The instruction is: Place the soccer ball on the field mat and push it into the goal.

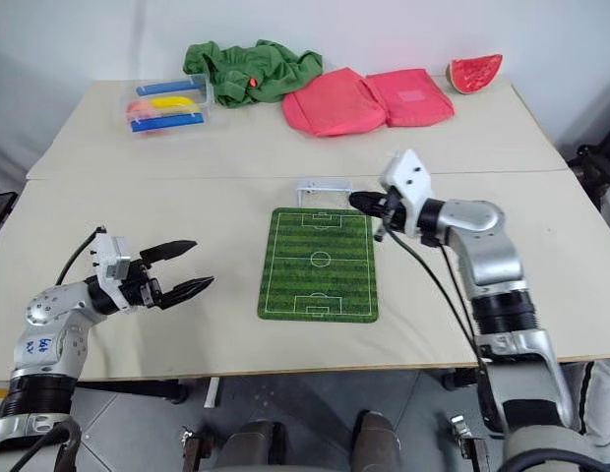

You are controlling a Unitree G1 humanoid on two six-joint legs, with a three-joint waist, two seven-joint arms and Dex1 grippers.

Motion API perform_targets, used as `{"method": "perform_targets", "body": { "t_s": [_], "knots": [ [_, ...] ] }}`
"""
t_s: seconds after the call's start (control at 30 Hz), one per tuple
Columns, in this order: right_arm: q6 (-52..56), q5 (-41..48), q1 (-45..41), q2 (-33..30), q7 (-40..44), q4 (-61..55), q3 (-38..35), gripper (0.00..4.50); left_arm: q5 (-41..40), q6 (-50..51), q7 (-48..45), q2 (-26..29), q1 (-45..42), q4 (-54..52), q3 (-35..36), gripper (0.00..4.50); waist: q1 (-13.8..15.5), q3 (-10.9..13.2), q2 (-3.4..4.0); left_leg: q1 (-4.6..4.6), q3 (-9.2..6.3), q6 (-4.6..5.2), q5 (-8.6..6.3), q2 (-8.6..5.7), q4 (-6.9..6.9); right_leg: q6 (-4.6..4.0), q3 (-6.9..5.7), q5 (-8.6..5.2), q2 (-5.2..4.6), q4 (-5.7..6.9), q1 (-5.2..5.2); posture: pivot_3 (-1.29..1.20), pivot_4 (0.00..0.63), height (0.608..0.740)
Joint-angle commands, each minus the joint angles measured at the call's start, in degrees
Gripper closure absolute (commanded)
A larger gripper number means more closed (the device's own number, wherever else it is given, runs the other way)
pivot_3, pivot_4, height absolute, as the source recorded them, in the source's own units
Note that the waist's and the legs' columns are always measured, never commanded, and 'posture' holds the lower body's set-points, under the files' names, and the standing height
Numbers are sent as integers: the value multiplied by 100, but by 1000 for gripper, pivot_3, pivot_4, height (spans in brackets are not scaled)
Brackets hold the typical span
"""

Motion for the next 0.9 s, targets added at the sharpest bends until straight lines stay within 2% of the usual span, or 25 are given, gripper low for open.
{"method": "perform_targets", "body": {
  "t_s": [0.03, 0.23, 0.37, 0.67, 0.83, 0.9],
  "knots": [
    [-350, 241, 325, -528, 952, 154, -216, 3563, -88, -100, 33, 127, -131, 218, 291, 0, -14, 1, -1, 0, 0, 0, 0, 0, -1, 0, 0, 0, 0, -1, 0, 0, 150, 740],
    [-916, 247, 643, -1212, 1833, 1522, -493, 1480, -165, -140, -140, 443, 31, 818, 725, 0, -65, 1, -2, 10, 16, 0, 0, 3, 0, 0, 7, 0, 0, 2, 0, 0, 150, 740],
    [-1353, 252, 686, -1368, 2098, 2249, -655, 109, -178, -170, -224, 552, 124, 1064, 907, 0, -42, 2, -2, 10, 16, 0, 0, 3, 0, 0, 6, 0, 0, 1, 0, 0, 150, 740],
    [-2013, 125, 656, -1486, 2308, 3037, -838, 44, -225, -90, -207, 663, 179, 1348, 1240, 0, -36, 2, -2, 10, 16, 0, 0, 4, 10, 0, 8, 0, -1, 6, 2, 0, 150, 740],
    [-2135, 47, 685, -1483, 2086, 3177, -904, 44, -249, -54, -212, 631, 270, 1318, 1288, 0, -36, 2, -2, 10, 16, 0, 0, 4, 10, 0, 8, 0, 0, 7, 2, 0, 150, 740],
    [-2162, 71, 891, -1431, 1788, 2996, -1023, 44, -183, -383, -155, 527, 407, 1100, 1298, 0, -36, 2, -2, 9, 16, 0, 0, 4, 10, 0, 8, 0, -1, 7, 2, 0, 150, 740]
  ]
}}
